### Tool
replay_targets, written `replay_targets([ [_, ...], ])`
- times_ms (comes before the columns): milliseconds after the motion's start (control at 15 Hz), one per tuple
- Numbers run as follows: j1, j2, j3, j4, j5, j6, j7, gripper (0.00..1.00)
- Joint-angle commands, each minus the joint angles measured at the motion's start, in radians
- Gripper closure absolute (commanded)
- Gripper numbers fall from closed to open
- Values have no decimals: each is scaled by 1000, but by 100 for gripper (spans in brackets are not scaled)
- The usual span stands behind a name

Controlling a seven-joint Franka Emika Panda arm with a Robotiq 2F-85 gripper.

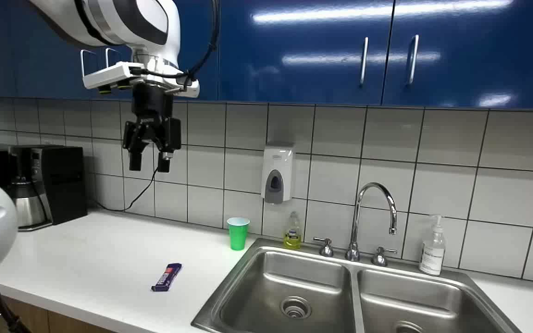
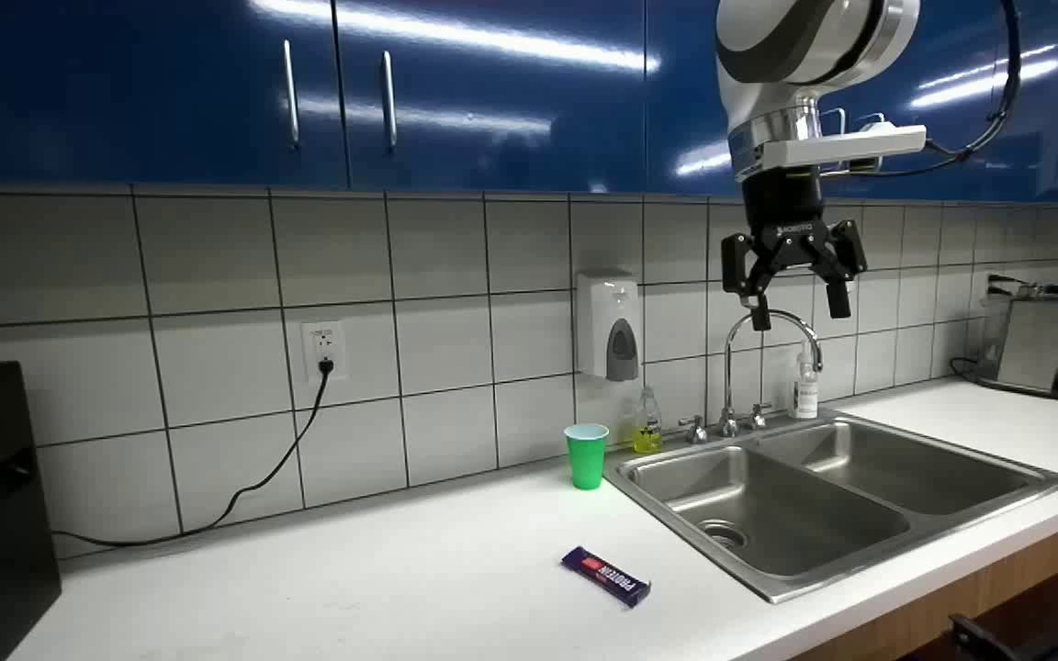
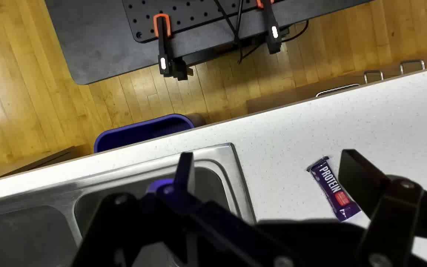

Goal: Put the chocolate bar inside the left sink

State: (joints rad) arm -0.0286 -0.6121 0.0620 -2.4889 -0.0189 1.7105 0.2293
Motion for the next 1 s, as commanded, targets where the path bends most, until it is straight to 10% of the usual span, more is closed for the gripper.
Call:
replay_targets([
  [0,-1,0,1,1,0,-1,-1,0],
  [933,24,35,-22,-24,-16,151,-169,0],
])
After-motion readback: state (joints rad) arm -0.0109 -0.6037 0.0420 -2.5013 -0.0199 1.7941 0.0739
